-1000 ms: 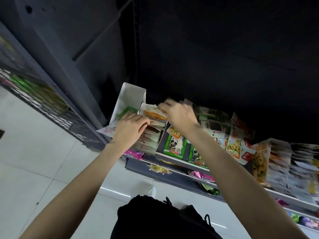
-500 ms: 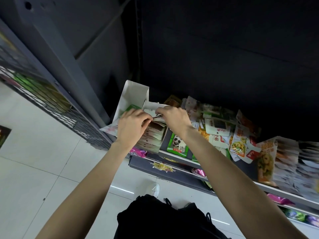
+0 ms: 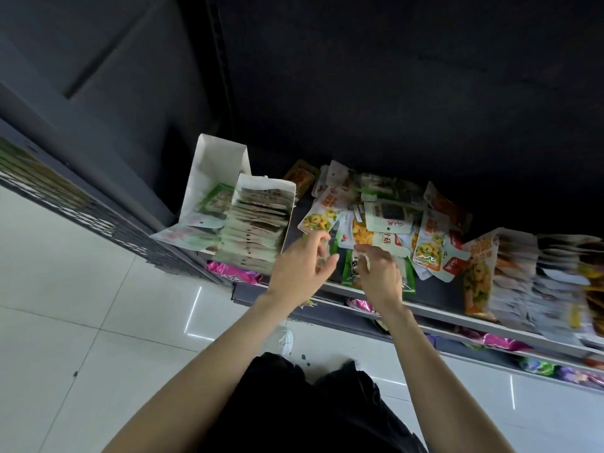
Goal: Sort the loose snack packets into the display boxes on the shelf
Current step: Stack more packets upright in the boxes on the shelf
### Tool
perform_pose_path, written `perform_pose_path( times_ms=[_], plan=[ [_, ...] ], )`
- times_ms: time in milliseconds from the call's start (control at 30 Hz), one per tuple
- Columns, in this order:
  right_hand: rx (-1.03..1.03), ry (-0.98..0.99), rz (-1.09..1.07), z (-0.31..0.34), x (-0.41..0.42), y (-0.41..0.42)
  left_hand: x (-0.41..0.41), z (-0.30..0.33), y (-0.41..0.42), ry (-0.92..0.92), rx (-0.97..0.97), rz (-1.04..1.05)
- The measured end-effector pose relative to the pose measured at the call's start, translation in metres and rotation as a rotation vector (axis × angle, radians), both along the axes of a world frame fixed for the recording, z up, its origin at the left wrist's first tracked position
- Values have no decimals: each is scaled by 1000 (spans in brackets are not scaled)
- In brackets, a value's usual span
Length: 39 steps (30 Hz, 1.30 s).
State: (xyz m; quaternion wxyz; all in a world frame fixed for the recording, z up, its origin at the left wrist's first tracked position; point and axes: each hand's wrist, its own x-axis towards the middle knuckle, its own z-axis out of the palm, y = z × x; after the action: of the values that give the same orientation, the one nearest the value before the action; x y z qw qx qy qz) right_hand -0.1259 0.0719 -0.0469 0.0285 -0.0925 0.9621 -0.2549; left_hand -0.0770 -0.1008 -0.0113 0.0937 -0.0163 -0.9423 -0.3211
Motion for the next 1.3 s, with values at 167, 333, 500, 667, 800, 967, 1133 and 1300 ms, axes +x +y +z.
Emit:
perform_pose_path(
  times_ms=[167,333,500,667,800,967,1133,1300],
  plan=[
    [327,-227,106,-14,-1,28,-32,-45,15,-531,-264,173],
    [425,-356,197,-15,-8,35,-42,-57,37,-643,-364,238],
    [418,-404,205,-17,-10,38,-47,-48,33,-589,-113,208],
    [240,-392,102,-2,-12,35,-54,-8,26,-554,189,196],
    [-268,-445,-191,39,-8,28,-42,38,13,-657,298,157],
    [-737,-652,-254,80,11,16,10,94,-8,-383,134,-43],
    [-694,-509,-5,113,12,-3,32,114,-58,-191,192,-154],
    [-730,-155,137,155,1,-44,20,107,-107,271,116,48]
  ],
)
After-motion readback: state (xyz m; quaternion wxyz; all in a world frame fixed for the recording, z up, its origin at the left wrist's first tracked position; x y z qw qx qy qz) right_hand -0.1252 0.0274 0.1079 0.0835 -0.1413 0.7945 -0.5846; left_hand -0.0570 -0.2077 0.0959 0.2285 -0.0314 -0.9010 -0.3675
